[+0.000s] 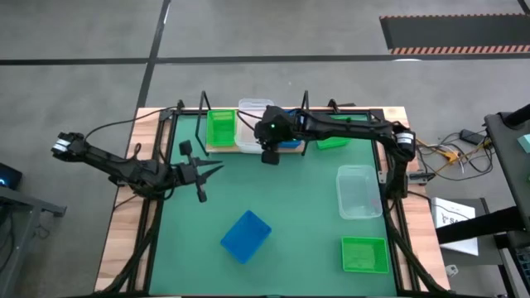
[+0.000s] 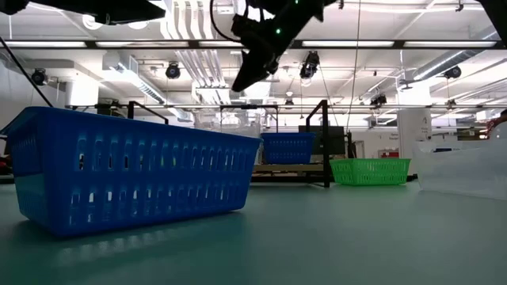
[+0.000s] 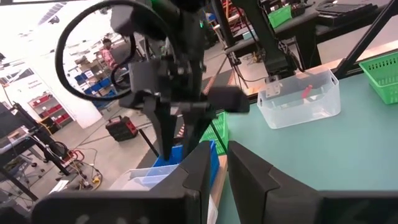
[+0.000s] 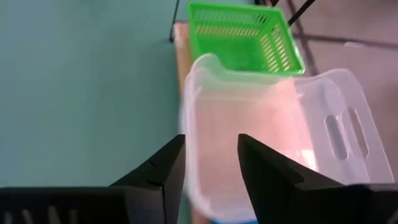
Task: Stack baskets on shelf by color
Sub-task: Adjust the blue bin on the shelf
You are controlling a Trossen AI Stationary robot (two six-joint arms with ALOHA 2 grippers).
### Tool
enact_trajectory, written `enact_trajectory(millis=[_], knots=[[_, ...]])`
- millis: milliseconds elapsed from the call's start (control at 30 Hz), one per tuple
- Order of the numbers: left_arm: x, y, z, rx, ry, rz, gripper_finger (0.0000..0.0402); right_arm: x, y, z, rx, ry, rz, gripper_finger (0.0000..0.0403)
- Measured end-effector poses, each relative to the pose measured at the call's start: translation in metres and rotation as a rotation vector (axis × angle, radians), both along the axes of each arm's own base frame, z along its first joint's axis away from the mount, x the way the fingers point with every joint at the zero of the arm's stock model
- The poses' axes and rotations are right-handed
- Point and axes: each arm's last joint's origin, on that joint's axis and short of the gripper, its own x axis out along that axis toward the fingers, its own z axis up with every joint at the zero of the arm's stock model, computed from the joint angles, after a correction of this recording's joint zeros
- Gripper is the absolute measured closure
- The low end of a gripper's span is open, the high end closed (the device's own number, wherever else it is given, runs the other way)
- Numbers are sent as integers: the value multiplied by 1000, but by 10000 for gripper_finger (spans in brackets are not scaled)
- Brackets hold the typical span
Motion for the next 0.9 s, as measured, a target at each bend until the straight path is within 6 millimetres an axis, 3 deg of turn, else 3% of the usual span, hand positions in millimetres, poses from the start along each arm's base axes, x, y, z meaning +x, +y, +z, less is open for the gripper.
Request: enact_trajectory(millis=[167,333,567,767,900], knots=[[2,-1,-2,5,14,0,364,-11,12,18,43,126,7,285],[5,-2,-4,10,29,0,364,-27,16,19,129,293,-13,326],[7,-2,-5,13,37,0,364,-39,14,-17,204,448,-18,389],[7,-2,-4,11,31,0,364,-44,5,-46,161,495,-83,394],[7,-2,-4,13,30,1,364,-44,-2,-55,71,494,-136,394]])
